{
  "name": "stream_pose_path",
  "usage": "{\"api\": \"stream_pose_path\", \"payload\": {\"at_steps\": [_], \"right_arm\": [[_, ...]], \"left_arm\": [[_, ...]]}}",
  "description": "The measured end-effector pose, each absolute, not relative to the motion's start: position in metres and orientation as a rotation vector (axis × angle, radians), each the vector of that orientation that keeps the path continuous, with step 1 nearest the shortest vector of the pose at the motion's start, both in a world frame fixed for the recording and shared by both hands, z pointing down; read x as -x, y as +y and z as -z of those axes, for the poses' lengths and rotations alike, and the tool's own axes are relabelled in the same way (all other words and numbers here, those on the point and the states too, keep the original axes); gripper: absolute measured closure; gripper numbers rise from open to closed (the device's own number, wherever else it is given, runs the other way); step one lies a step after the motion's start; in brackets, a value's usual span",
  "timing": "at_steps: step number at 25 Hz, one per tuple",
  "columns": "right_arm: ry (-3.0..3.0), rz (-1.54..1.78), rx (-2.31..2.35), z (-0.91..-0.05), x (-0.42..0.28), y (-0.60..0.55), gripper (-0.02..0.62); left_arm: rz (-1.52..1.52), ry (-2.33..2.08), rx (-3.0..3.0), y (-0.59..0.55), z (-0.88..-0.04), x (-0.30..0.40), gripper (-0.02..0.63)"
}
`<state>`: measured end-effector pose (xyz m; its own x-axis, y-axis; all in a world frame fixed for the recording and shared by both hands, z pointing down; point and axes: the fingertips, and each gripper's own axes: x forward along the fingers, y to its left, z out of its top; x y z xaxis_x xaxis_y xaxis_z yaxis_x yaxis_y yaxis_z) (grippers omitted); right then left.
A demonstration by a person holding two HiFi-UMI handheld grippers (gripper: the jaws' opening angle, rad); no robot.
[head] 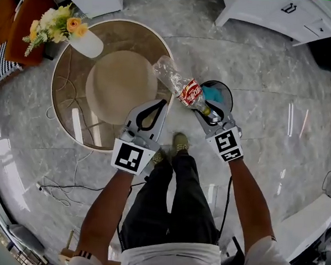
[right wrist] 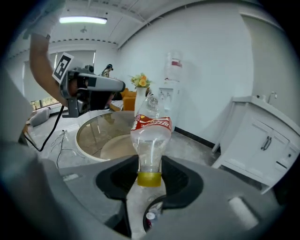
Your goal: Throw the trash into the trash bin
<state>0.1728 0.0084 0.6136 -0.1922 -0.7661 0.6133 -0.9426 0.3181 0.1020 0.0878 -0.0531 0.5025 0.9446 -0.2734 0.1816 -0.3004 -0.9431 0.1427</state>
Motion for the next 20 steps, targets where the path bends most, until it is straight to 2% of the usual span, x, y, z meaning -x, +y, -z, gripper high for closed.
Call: {"api": "stream_pose_path", "payload": {"at_steps": [11,20], "right_arm": [[-1.816,-0.525,-1.728,-0.618,-0.264,0.102,0.443],[-1.696,-0.636,-1.684,-0.643,-0.315,0.167,0.442]], "left_arm": [[-0.245,-0.221,-2.962,-0.012,-0.501,-0.172,0.606],[-0.22,-0.174,-2.955,0.014,-0.498,-0.232,0.606]]}}
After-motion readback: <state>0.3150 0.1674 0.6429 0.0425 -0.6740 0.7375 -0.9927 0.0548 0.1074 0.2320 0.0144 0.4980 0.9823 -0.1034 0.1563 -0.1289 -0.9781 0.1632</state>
